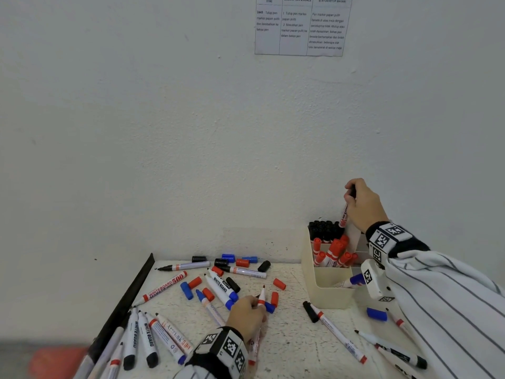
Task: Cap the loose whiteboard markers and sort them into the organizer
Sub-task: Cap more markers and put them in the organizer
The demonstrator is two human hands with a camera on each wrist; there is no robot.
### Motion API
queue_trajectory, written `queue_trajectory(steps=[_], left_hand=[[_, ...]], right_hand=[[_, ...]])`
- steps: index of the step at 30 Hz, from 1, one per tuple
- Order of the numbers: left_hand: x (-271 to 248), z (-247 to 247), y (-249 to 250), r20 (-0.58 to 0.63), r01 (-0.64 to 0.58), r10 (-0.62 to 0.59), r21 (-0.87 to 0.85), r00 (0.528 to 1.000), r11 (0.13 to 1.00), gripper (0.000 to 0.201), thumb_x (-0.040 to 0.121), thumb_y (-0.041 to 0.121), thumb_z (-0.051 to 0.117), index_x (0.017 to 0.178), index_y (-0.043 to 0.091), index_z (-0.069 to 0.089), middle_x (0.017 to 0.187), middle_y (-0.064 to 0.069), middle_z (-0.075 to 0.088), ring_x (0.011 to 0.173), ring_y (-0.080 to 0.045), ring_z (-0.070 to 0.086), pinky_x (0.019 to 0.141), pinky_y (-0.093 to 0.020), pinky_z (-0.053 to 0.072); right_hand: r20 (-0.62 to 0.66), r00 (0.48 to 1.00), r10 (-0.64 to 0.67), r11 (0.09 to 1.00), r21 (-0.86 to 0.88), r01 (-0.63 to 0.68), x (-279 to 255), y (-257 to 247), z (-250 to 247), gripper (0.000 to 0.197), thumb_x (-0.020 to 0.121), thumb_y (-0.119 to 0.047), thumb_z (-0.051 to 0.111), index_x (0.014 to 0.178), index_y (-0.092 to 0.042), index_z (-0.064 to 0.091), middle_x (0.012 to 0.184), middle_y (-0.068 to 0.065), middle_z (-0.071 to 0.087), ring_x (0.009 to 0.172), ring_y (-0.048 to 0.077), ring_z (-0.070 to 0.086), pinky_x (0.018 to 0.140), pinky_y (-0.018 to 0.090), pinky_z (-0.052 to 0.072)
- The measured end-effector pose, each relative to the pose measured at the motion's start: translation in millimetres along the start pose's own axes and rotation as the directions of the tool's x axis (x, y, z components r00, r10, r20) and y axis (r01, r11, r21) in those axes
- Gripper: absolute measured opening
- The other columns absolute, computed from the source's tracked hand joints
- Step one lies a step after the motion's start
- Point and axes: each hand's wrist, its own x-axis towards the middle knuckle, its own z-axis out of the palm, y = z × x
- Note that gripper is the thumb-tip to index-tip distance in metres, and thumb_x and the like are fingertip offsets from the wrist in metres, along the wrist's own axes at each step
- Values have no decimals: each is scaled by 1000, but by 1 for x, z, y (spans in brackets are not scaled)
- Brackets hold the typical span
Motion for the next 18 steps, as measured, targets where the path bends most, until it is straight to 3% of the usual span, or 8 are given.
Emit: queue_trajectory(steps=[11,15,18], left_hand=[[1,0,-2,-10,-15,15,11,1000,1000,23,95,19,44,116,15,54,84,9,55,69,-3,51,63,-13,43],[1,0,-1,-13,-36,36,24,999,999,22,96,19,43,114,15,55,82,10,53,69,-1,50,58,-10,40],[1,0,-1,-9,-29,30,20,1000,999,15,95,19,44,107,18,54,84,10,53,70,-1,50,59,-11,40]], right_hand=[[9,1000,5,1000,6,-5,1,-1,3,18,92,1,45,108,-3,49,90,9,54,83,23,51,73,29,38],[11,998,57,993,99,-58,4,-6,3,20,92,-1,47,112,-1,47,93,9,53,83,22,51,75,31,40],[-35,999,8,991,136,-3,2,-8,3,19,92,-1,47,111,-2,48,94,11,55,82,22,51,75,30,40]])
